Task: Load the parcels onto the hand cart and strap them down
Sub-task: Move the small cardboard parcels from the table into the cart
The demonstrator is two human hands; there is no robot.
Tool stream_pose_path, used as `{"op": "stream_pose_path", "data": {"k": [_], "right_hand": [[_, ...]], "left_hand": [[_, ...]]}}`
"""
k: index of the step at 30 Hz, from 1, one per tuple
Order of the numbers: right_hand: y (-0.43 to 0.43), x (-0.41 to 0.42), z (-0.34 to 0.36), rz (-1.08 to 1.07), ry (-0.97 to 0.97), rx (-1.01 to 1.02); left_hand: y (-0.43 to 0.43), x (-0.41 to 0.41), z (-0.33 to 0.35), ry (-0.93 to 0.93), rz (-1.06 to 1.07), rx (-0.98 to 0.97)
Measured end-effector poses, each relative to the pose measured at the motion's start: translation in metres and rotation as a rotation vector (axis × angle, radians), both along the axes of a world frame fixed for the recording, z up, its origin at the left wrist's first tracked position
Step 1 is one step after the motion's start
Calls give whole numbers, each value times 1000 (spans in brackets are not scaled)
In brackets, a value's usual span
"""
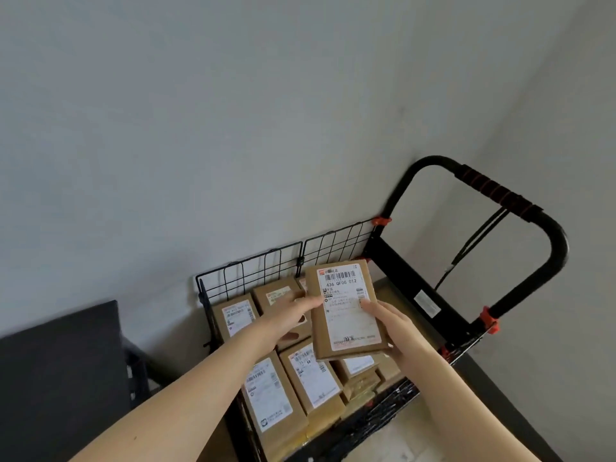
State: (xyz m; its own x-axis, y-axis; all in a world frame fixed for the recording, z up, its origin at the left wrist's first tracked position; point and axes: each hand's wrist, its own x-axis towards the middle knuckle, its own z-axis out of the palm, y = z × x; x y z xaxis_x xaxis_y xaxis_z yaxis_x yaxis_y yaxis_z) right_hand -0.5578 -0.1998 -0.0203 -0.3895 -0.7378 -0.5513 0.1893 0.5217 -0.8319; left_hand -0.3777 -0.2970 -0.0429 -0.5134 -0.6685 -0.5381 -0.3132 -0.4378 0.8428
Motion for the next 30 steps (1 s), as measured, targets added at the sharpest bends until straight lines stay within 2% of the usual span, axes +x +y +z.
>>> {"op": "stream_pose_path", "data": {"k": [4, 11, 15, 21, 26, 30], "right_hand": [[-16, -40, -20, -68, -15, 46], [-59, -132, -71, -65, -19, 113], [-82, -179, -98, 62, -31, 181], [-103, -245, -155, 229, -10, 323], [-113, -275, -198, 373, -85, 482], [-117, -288, -231, 489, -61, 557]], "left_hand": [[-15, -31, -15, -85, -4, 3], [-46, -85, -43, -237, 3, -75], [-52, -127, -63, -319, 51, -29], [-61, -201, -107, -461, 13, 4], [-57, -236, -151, -611, -133, -5], [-54, -247, -182, -750, -299, -78]]}}
